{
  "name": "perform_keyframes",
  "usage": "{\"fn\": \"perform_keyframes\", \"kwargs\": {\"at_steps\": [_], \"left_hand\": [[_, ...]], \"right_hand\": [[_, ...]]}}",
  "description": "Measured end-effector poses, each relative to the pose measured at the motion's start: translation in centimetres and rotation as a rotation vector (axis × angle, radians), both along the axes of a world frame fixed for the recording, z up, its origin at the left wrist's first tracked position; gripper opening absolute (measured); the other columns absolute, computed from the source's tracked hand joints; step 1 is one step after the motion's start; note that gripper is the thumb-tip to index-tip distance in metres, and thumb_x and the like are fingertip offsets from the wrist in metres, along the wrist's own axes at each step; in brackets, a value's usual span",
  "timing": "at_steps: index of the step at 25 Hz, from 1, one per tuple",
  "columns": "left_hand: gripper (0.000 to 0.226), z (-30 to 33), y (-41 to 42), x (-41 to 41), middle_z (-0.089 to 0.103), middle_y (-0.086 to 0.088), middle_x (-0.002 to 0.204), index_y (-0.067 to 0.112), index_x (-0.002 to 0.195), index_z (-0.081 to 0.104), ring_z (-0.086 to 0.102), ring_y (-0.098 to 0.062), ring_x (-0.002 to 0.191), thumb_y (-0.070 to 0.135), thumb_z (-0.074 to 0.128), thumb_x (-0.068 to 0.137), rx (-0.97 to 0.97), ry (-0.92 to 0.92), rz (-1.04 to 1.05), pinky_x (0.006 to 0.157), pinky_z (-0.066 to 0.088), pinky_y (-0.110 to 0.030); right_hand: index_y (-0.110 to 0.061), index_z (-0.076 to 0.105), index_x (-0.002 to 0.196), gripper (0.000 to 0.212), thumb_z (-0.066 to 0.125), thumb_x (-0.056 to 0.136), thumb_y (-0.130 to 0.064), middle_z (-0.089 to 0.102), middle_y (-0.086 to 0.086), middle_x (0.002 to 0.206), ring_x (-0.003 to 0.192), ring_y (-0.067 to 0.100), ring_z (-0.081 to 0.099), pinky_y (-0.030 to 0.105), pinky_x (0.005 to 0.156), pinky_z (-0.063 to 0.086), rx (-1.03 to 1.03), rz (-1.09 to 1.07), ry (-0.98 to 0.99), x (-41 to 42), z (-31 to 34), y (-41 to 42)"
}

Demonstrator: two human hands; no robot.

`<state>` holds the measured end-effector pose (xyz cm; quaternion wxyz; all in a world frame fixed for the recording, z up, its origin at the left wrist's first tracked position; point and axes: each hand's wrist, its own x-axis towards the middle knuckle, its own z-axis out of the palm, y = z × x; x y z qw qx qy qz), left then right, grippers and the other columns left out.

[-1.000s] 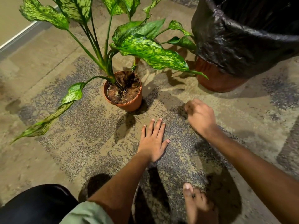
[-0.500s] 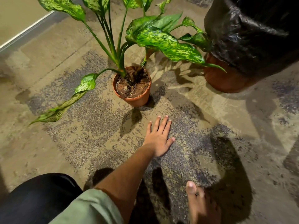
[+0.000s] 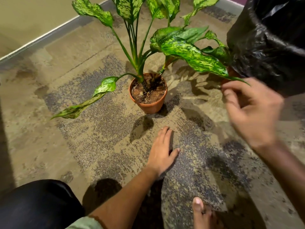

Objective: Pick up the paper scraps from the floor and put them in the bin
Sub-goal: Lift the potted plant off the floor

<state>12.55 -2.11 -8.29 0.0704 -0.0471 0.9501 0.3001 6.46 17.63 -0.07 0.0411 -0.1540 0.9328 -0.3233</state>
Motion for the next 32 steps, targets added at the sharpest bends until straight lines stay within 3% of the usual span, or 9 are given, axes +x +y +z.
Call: {"fn": "perform_keyframes", "kwargs": {"at_steps": [2,3,6,10,15,18,22,25,32], "left_hand": [[0.080,1.5,-1.0,-0.4,0.019,0.002,0.157,0.019,0.150,0.017,0.019,-0.006,0.140,0.053,0.056,0.089,0.182,0.064,0.265,0.117,0.013,-0.034],[0.084,2.4,-1.8,-0.8,0.029,0.001,0.152,0.017,0.149,0.021,0.026,-0.002,0.132,0.049,0.065,0.085,0.267,0.089,0.419,0.113,0.021,-0.028],[0.105,4.0,-4.7,-2.3,0.035,-0.002,0.150,0.016,0.148,0.023,0.032,-0.002,0.127,0.045,0.083,0.066,0.414,0.141,0.657,0.108,0.022,-0.015],[0.127,3.8,-8.2,-3.9,0.024,0.001,0.156,0.020,0.150,0.018,0.024,-0.009,0.141,0.060,0.082,0.048,0.455,0.159,0.631,0.118,0.020,-0.028],[0.131,5.2,-11.5,-6.1,0.032,0.002,0.153,0.019,0.149,0.019,0.031,-0.009,0.140,0.072,0.079,0.046,0.503,0.246,0.466,0.116,0.028,-0.032],[0.127,6.3,-12.9,-7.4,0.041,0.001,0.147,0.010,0.146,0.022,0.037,-0.006,0.136,0.067,0.081,0.049,0.487,0.243,0.281,0.115,0.031,-0.029],[0.117,7.8,-13.6,-8.6,0.041,0.028,0.123,0.013,0.142,0.026,0.041,0.027,0.111,0.032,0.093,0.048,0.515,0.223,0.205,0.095,0.031,0.001],[0.104,7.7,-13.7,-9.1,0.046,0.024,0.118,0.011,0.138,0.032,0.044,0.026,0.107,0.009,0.093,0.053,0.524,0.230,0.193,0.088,0.031,0.004],[0.106,7.2,-13.7,-9.4,0.052,0.018,0.124,0.011,0.140,0.031,0.050,0.011,0.116,0.013,0.093,0.054,0.555,0.225,0.189,0.096,0.035,-0.005]], "right_hand": [[-0.021,0.067,0.118,0.033,0.055,0.094,-0.039,0.070,0.002,0.113,0.103,0.020,0.065,0.028,0.091,0.045,-0.159,0.057,0.150,-4.3,3.1,-3.2],[-0.022,0.063,0.125,0.040,0.063,0.090,-0.041,0.064,0.001,0.127,0.117,0.019,0.058,0.032,0.100,0.040,-0.162,0.082,0.081,-6.1,4.0,-4.4],[-0.028,0.029,0.151,0.094,0.075,0.073,-0.055,0.029,-0.002,0.157,0.144,0.018,0.027,0.035,0.116,0.022,0.079,0.305,-0.218,-7.3,0.7,-7.1],[-0.027,0.010,0.155,0.125,0.085,0.059,-0.054,0.015,0.001,0.162,0.147,0.019,0.020,0.041,0.119,0.023,-0.025,0.327,-0.327,-10.3,-1.8,-9.8],[-0.030,0.022,0.150,0.124,0.091,0.050,-0.055,0.033,-0.005,0.154,0.142,0.014,0.033,0.047,0.117,0.029,-0.371,0.380,-0.311,-11.9,-2.6,-13.1],[-0.039,0.031,0.141,0.113,0.093,0.048,-0.053,0.043,-0.002,0.145,0.136,0.016,0.042,0.049,0.113,0.035,-0.429,0.405,-0.273,-12.6,-2.5,-13.9],[-0.054,0.025,0.133,0.108,0.090,0.047,-0.058,0.041,-0.003,0.147,0.137,0.017,0.040,0.041,0.117,0.031,-0.417,0.405,-0.207,-12.9,-2.4,-14.8],[-0.059,0.027,0.133,0.106,0.089,0.046,-0.062,0.048,-0.003,0.141,0.134,0.013,0.044,0.034,0.116,0.033,-0.432,0.416,-0.209,-13.0,-2.2,-15.5],[-0.049,0.019,0.138,0.116,0.086,0.045,-0.069,0.042,0.002,0.149,0.140,0.017,0.038,0.043,0.118,0.027,-0.377,0.349,-0.235,-12.9,-2.5,-15.6]]}}
